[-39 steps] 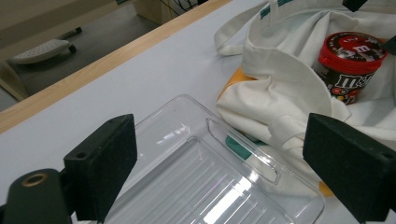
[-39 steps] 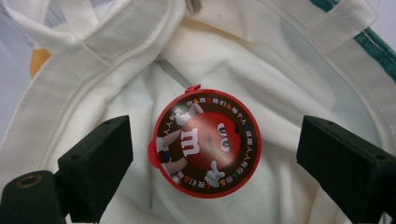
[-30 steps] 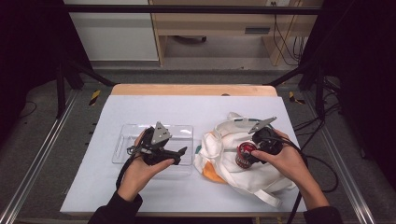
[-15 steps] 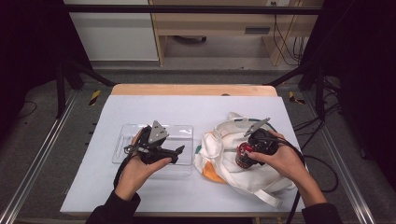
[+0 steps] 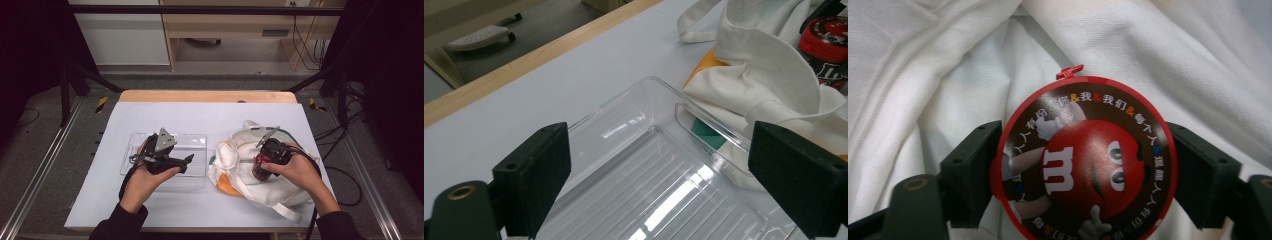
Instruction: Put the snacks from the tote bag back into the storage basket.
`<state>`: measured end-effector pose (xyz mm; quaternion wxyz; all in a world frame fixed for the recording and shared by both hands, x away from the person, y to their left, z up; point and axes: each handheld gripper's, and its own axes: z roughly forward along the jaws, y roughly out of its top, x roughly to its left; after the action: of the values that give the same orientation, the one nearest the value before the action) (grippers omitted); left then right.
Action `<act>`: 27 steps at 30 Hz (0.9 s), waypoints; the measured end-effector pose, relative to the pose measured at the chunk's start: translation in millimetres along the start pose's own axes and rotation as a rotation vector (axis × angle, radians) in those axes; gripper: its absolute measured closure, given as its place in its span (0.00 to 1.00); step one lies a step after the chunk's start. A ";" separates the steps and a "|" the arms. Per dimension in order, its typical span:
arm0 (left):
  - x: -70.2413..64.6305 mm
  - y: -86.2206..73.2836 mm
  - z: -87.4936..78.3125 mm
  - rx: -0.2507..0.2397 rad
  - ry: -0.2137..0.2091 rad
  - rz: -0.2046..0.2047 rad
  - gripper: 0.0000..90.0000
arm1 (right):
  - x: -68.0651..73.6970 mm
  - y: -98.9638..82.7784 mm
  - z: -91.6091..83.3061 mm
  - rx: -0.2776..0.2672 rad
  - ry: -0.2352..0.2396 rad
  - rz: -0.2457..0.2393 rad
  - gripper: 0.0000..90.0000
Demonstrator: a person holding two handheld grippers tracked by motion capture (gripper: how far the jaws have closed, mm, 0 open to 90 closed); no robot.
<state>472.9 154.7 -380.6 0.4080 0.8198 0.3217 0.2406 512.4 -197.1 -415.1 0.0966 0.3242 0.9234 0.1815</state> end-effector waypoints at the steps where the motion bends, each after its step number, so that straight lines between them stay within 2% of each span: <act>1: 0.1 -0.1 0.1 -0.001 0.000 -0.002 0.11 | 0.4 0.1 -0.1 0.002 -0.003 0.001 0.26; 5: 1.7 -0.4 -0.5 0.000 0.000 -0.005 0.11 | 2.2 0.2 -0.8 0.010 -0.014 0.011 0.27; 7: 3.8 -0.1 -2.4 0.002 0.011 0.002 0.11 | 2.2 0.1 -1.7 0.018 -0.008 0.000 0.27; 10: 7.1 -0.5 -4.4 -0.005 0.021 -0.010 0.12 | 4.3 0.1 -5.5 0.018 -0.003 0.013 0.27; 14: 11.1 -2.4 -4.5 0.003 0.025 -0.008 0.12 | 11.3 2.8 -19.7 -0.004 -0.016 0.009 0.27; 20: 16.3 -4.1 -5.2 -0.003 0.036 -0.030 0.12 | 26.4 6.4 -47.8 -0.056 -0.042 0.002 0.27; 23: 20.0 -5.2 -6.2 0.001 0.036 -0.031 0.12 | 32.5 8.9 -55.5 -0.065 -0.050 -0.015 0.27; 27: 26.7 -7.7 -7.9 -0.005 0.046 -0.057 0.12 | 37.0 16.0 -62.1 -0.070 -0.052 -0.035 0.27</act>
<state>483.3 181.6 -379.1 0.4092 0.8036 0.3537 0.2485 474.5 -179.1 -354.1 0.1352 0.3093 0.9191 0.2034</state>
